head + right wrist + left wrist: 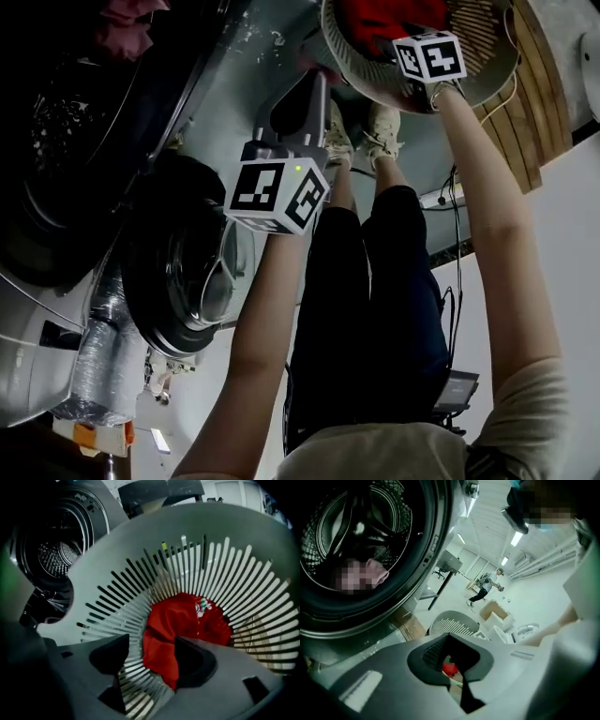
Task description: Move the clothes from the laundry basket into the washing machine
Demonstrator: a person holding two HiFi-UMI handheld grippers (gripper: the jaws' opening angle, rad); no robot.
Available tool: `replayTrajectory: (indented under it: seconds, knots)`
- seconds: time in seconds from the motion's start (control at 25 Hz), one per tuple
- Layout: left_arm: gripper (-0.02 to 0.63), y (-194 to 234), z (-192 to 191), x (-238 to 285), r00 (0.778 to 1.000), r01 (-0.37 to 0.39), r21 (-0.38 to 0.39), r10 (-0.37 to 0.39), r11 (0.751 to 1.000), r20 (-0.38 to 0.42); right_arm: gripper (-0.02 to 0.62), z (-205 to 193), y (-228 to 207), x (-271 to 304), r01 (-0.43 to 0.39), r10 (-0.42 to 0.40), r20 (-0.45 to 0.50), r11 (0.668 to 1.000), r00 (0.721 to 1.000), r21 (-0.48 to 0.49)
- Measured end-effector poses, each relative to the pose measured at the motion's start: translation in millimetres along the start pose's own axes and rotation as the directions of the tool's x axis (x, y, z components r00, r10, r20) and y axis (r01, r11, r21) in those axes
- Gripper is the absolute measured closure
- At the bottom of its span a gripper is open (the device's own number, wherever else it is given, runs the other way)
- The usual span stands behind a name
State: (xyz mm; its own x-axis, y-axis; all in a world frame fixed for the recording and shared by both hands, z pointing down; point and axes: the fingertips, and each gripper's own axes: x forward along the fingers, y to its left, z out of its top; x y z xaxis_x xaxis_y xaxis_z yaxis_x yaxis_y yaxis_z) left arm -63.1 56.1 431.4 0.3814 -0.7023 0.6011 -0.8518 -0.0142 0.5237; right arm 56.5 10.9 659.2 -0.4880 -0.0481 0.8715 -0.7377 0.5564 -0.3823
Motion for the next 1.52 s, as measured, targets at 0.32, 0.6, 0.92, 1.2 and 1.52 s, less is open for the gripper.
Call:
replayTrajectory:
  seconds: [0.32, 0.6, 0.92, 1.2, 1.52]
  knots:
    - [0.594, 24, 2, -1, 0.996, -0.032, -0.027, 0.034, 0.999, 0.086, 0.530, -52, -3, 51, -0.101, 0.053, -0.288, 0.983, 0.956, -0.154]
    - [0.595, 8, 3, 9, 0.998, -0.039, 0.031, 0.037, 0.999, 0.060, 0.588, 19, 30, -20, -0.270, 0.269, 0.040, 0.963, 0.962, 0.000]
    - [0.595, -13, -7, 9, 0.999, 0.003, 0.038, -0.004, 0.999, 0.035, 0.384, -9, 16, 20, -0.226, 0.211, -0.131, 0.968, 0.969, -0.113]
    - [0.594, 6, -26, 8, 1.000, 0.023, 0.028, -0.023, 0.999, -0.001, 0.425, -47, 12, 66, -0.163, 0.099, -0.306, 0.968, 0.947, -0.192]
    - [0.493, -7, -45, 13, 0.993, 0.104, 0.090, -0.098, 0.990, -0.072, 0.569, -3, 25, 0, -0.259, 0.258, -0.038, 0.966, 0.965, -0.003]
